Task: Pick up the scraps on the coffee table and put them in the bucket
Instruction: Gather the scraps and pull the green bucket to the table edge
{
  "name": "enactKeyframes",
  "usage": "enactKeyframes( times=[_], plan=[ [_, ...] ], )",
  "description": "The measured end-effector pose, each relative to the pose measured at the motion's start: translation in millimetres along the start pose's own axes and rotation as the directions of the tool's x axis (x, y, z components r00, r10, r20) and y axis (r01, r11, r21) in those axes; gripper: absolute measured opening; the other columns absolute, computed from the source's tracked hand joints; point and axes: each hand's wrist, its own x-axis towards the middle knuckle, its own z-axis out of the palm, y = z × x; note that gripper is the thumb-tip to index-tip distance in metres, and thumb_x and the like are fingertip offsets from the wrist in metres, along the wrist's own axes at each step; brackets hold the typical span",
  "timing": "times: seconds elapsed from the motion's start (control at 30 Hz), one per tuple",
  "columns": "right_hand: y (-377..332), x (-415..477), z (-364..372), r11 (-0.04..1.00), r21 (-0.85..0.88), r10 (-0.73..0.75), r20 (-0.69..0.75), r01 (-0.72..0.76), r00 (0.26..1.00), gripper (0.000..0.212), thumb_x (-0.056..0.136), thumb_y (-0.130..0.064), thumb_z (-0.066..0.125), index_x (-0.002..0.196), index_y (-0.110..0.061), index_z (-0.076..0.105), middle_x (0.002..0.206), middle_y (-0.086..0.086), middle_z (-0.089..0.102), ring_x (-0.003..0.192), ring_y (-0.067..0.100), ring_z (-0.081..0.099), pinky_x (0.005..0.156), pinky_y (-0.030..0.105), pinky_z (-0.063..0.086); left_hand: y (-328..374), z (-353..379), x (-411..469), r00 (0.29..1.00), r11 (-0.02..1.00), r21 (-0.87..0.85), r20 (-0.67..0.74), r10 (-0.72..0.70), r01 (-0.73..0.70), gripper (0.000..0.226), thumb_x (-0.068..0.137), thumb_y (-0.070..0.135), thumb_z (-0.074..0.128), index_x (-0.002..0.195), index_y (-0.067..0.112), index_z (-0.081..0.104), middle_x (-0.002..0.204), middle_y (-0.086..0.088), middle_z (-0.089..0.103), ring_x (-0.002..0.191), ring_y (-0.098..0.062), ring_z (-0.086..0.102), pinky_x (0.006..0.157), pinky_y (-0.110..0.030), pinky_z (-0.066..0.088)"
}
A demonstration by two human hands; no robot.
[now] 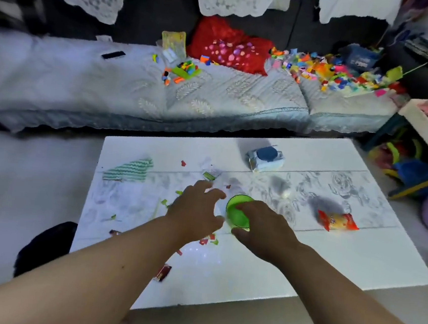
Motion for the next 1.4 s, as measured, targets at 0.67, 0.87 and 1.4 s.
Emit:
enactKeyframes(
  times=[0.67,0.87,1.4],
  plan=[
    [14,203,291,0.971,-0.025,-0.230,-0.346,0.237,0.909,0.058,0.085,-0.035,0.061,0.140,-0.028,0.041,0.141,-0.003,0.046,0.130,0.016,0.042,0.105,0.035,0.038,-236,215,79,0.936,0.990,0.128,-0.339,0.094,-0.053,0.070,0.083,0.043,0.057,0.143,0.039,0.020,0.148,0.006,0.019,0.134,-0.017,0.013,0.102,-0.033,0.034],
    [12,222,324,0.957,-0.078,-0.283,-0.481,0.281,0.830,0.067,0.083,-0.030,0.064,0.143,-0.025,0.036,0.142,0.004,0.045,0.130,0.021,0.042,0.105,0.034,0.035,-262,249,89,0.886,0.979,0.181,-0.433,0.165,-0.093,0.070,0.082,0.041,0.056,0.143,0.034,0.023,0.147,0.000,0.023,0.134,-0.023,0.018,0.107,-0.041,0.034],
    [-30,40,330,0.950,-0.288,-0.251,-0.493,0.116,0.833,0.063,0.083,-0.044,0.056,0.141,-0.034,0.034,0.146,0.001,0.040,0.130,0.025,0.044,0.103,0.043,0.040,-231,247,-93,0.852,0.974,0.219,-0.498,0.163,-0.058,0.075,0.081,0.045,0.054,0.144,0.039,0.013,0.150,-0.001,0.023,0.135,-0.026,0.023,0.106,-0.041,0.030]
  ],
)
